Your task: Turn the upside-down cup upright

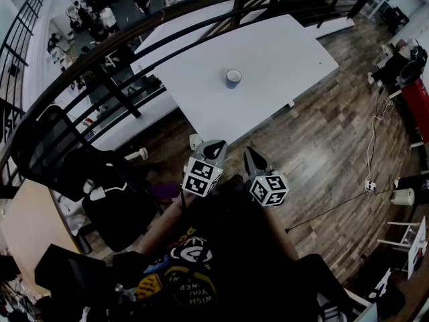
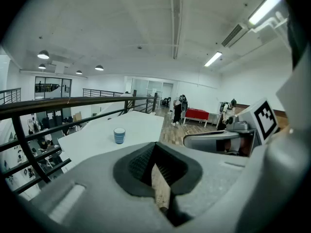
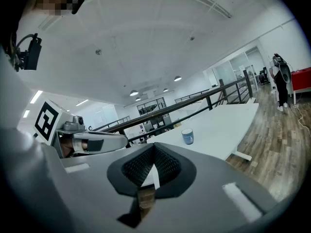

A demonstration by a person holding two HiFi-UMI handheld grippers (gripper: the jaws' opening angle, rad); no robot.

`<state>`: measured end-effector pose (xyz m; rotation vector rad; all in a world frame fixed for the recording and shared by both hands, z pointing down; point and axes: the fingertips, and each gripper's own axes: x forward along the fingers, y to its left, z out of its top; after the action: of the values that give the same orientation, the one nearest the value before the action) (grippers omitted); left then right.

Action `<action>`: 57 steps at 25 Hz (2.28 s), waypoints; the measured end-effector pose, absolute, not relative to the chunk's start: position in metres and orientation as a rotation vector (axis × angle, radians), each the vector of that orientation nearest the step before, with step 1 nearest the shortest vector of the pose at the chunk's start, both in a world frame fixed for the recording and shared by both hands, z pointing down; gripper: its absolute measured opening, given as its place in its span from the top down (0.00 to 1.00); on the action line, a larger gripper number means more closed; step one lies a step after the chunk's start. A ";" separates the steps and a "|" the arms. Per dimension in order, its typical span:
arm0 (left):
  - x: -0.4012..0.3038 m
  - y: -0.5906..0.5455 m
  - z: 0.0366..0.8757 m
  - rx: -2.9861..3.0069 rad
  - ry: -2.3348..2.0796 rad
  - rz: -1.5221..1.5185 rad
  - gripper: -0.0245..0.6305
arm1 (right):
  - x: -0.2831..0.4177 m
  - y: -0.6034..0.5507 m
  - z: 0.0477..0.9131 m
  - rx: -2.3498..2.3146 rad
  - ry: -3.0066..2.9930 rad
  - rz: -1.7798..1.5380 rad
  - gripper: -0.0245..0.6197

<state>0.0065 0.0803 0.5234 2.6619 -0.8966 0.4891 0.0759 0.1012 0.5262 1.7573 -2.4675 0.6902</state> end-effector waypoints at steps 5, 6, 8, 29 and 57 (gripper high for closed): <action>0.002 0.080 0.525 2.658 -0.891 0.502 0.96 | 0.070 0.100 0.526 1.750 -2.468 0.690 0.96; 0.001 0.079 0.525 2.656 -0.893 0.500 0.96 | 0.070 0.099 0.526 1.748 -2.467 0.689 0.96; -0.002 0.077 0.525 2.652 -0.899 0.497 0.96 | 0.069 0.098 0.527 1.746 -2.463 0.692 0.96; -0.020 0.021 0.550 2.495 -0.942 0.453 0.96 | 0.074 0.030 0.586 1.584 -2.455 0.776 0.91; -0.012 -0.107 0.651 2.184 -1.110 0.747 0.96 | 0.100 -0.318 0.771 1.134 -2.347 0.388 0.33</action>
<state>-0.0122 -0.1066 0.6509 2.1844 -1.1103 0.7474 0.1002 -0.3181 0.7713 1.1337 -2.3473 0.3878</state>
